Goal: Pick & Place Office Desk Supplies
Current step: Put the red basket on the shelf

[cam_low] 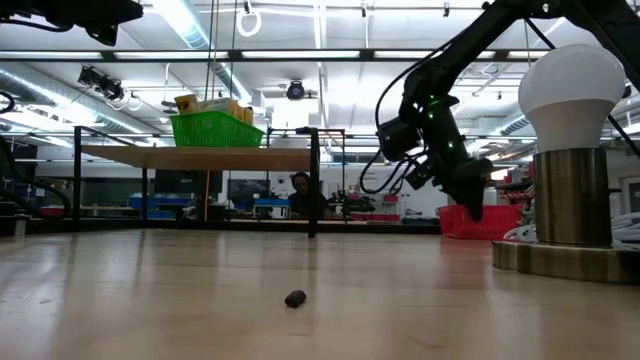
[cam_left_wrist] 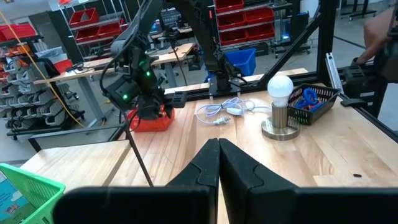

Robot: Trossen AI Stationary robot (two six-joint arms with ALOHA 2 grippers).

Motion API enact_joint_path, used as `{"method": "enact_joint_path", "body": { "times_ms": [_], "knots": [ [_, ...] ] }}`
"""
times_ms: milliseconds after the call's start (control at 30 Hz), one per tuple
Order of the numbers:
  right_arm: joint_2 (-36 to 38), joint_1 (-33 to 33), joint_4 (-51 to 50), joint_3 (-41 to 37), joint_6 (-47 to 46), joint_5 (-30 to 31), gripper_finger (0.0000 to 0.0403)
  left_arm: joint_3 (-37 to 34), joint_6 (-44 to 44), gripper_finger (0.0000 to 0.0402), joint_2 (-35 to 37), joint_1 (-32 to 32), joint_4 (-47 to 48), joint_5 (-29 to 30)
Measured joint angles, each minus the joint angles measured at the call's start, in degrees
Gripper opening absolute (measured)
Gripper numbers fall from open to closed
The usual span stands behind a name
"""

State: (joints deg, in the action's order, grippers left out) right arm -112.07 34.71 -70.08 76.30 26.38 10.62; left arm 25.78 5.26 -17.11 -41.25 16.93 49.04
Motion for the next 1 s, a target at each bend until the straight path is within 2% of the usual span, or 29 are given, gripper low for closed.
{"method": "enact_joint_path", "body": {
  "times_ms": [67, 167, 200, 400, 633, 833, 1000],
  "knots": [
    [0.0, -0.1, 0.1, 0.0, -0.2, 1.0, 0.0111, 0.0, 0.0, 0.0009, 0.0, 0.0, 0.0, 0.0],
    [0.0, -0.8, 0.0, 0.0, -1.0, 1.4, 0.003, 0.0, -0.1, 0.0009, 0.0, 0.0, 0.0, 0.1],
    [0.0, -1.2, 0.0, 0.0, -1.6, 1.8, 0.0017, 0.0, -0.1, 0.0009, 0.0, 0.0, 0.0, 0.2],
    [0.0, -4.7, -0.8, 0.0, -6.6, 8.2, 0.0008, 0.0, -0.2, 0.0009, 0.0, 0.0, 0.0, 0.4],
    [0.3, -9.4, -3.3, 0.3, -13.7, 9.6, 0.0007, 0.0, -0.3, 0.0009, 0.0, 0.0, 0.0, 0.5],
    [0.3, -13.5, -6.4, 3.2, -22.3, 19.3, 0.0006, 0.0, -0.2, 0.0009, 0.0, 0.0, 0.0, 0.5],
    [0.3, -15.9, -9.2, 6.5, -27.7, 24.0, 0.0006, 0.0, -0.3, 0.0009, 0.0, 0.0, 0.0, 0.5]
  ]
}}
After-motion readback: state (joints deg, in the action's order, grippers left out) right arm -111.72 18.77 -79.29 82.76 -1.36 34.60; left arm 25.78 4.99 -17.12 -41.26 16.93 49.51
